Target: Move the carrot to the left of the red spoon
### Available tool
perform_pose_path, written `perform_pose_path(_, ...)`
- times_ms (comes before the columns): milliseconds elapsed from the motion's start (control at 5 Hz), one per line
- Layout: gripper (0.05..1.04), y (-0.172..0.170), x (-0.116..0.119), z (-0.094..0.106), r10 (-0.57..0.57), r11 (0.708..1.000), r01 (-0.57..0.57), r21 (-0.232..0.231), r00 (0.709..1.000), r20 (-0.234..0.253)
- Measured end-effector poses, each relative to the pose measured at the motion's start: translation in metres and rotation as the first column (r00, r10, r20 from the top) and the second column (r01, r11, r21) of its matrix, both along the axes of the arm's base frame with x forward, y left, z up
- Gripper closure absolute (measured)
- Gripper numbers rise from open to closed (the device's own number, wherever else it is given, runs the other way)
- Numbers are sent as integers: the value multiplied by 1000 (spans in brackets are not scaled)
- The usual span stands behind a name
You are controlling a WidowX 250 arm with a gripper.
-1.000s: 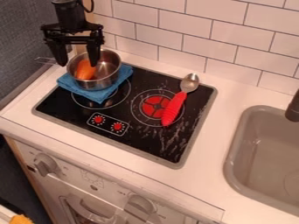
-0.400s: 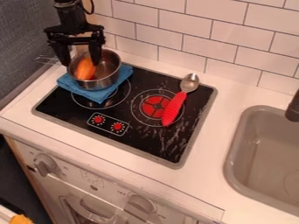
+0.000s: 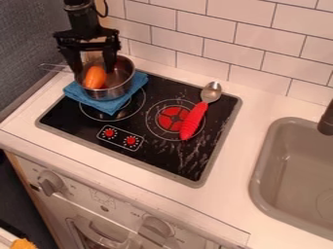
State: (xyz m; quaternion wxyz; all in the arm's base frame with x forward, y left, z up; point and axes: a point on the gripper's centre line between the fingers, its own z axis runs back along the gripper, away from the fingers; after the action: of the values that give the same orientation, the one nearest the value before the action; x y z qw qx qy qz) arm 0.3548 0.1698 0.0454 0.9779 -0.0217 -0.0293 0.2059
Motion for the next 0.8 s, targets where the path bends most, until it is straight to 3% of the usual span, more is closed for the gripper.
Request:
perform_pose_path(200,83,-12,2,-5,-29,1000,29,0,1000,-9)
perform_pose_path(400,83,-26,0,-21,-70,998,70,-1,996,-57)
perform_pose_path(600,133,-33,-1,-25,-87,996,87,-1,994,-71)
perform_pose_path(800,409,-33,-3,-26,-85,996,85,-3,993,-78)
